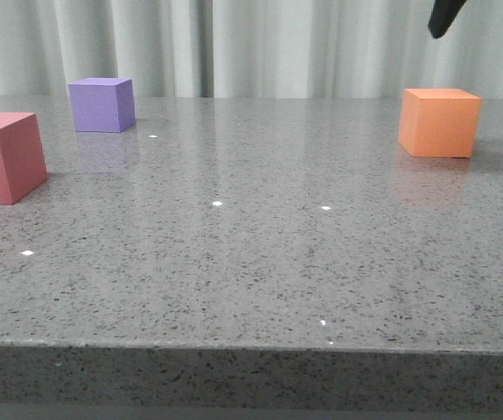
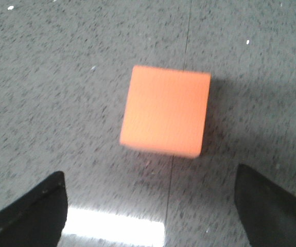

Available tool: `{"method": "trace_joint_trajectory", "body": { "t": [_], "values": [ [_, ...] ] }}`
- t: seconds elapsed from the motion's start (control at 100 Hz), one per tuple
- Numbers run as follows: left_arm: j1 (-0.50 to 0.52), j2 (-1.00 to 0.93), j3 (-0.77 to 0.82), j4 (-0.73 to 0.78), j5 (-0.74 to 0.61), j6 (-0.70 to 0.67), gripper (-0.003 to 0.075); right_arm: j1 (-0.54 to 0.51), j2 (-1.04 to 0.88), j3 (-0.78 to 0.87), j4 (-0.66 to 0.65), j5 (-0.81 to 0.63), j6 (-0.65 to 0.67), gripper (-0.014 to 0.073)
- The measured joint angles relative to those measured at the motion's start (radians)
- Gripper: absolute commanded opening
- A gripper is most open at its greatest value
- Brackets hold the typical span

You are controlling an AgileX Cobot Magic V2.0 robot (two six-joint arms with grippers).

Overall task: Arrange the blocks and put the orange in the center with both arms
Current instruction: 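Lower the right gripper over the orange cube and close on it, then lift the orange cube with the right gripper and carry it toward table center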

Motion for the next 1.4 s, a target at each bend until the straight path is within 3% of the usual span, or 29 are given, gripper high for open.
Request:
{"method": "trace_joint_trajectory", "body": {
  "t": [0.48, 0.55, 0.74, 0.97, 1.15, 1.4],
  "values": [
    [0.000, 0.000, 0.000, 0.000, 0.000, 0.000, -0.0020, 0.000, 0.243, -0.099, -0.030, -0.029, 0.000, 0.0642],
    [0.000, 0.000, 0.000, 0.000, 0.000, 0.000, -0.0020, 0.000, 0.258, -0.099, -0.030, -0.029, 0.000, 0.0593],
    [0.000, 0.000, 0.000, 0.000, 0.000, 0.000, -0.0020, 0.000, 0.262, -0.109, -0.030, -0.027, 0.000, 0.0349],
    [0.000, 0.000, 0.000, 0.000, 0.000, 0.000, -0.0020, 0.007, 0.260, -0.189, -0.025, 0.055, 0.006, 0.0342],
    [0.000, 0.000, 0.000, 0.000, 0.000, 0.000, -0.0020, 0.102, 0.235, -0.259, -0.057, 0.122, 0.096, 0.0342],
    [0.000, 0.000, 0.000, 0.000, 0.000, 0.000, -0.0020, 0.342, 0.253, -0.271, -0.224, 0.101, 0.370, 0.0342]
  ]
}}
